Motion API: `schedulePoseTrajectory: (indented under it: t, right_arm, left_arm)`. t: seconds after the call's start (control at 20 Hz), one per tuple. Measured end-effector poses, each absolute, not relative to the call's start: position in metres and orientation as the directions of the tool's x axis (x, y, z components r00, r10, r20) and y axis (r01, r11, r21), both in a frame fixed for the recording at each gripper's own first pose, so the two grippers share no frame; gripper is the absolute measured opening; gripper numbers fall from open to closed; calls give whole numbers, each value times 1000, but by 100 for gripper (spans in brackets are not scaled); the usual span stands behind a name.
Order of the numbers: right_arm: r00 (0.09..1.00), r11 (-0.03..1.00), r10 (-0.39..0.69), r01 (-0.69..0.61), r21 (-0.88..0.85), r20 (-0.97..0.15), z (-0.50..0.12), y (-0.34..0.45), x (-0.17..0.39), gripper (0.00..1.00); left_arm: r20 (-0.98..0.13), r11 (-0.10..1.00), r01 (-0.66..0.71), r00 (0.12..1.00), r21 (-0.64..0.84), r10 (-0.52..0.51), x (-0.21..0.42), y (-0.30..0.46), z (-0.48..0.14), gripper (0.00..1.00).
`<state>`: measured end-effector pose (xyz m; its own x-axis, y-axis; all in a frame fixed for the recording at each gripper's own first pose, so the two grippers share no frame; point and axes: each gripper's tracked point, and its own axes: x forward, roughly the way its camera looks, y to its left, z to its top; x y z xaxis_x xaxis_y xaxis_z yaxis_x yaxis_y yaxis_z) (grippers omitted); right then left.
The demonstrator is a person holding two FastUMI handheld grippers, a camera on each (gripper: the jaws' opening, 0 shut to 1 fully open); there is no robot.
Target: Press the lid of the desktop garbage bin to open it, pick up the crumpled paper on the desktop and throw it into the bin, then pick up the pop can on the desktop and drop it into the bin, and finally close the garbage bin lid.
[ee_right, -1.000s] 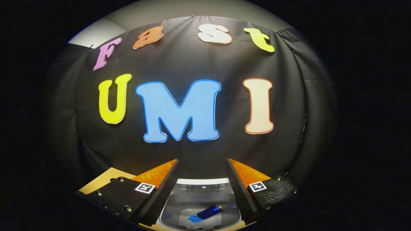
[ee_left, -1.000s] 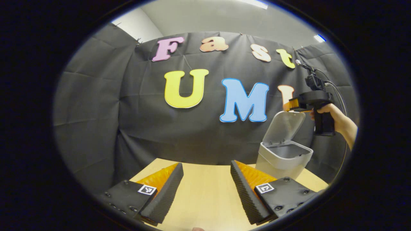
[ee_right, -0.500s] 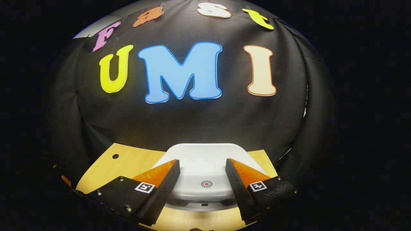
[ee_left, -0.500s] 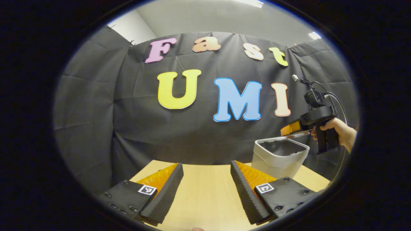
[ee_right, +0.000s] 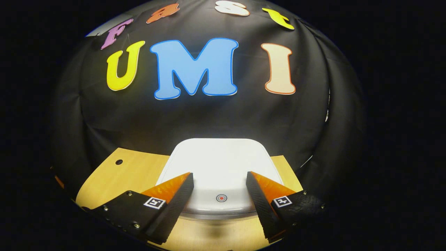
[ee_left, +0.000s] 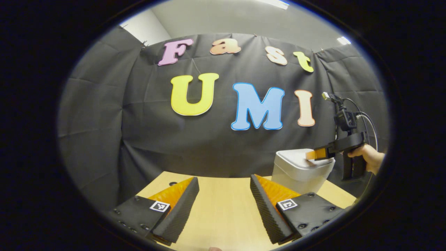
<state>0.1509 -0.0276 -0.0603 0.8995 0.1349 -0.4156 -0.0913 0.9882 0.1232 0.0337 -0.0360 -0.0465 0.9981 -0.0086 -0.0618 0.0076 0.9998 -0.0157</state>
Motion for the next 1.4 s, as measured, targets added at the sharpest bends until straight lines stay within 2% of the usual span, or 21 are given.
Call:
schedulePoseTrajectory:
  t: [0.8, 1.15, 1.4]
  right_arm:
    - [910, 989, 96, -39, 146, -404, -68, -28, 132, 98]
    - [892, 990, 98, -44, 132, -442, -73, -27, 132, 99]
    - [885, 996, 61, -25, 85, -462, -73, -28, 132, 99]
  left_arm:
    - [-46, 997, 68, 997, -22, -69, 40, -46, -46, 97]
    - [-43, 993, 112, 993, -47, -114, 40, -56, -48, 97]
    - [-28, 992, 118, 992, -38, -119, 33, -59, -43, 97]
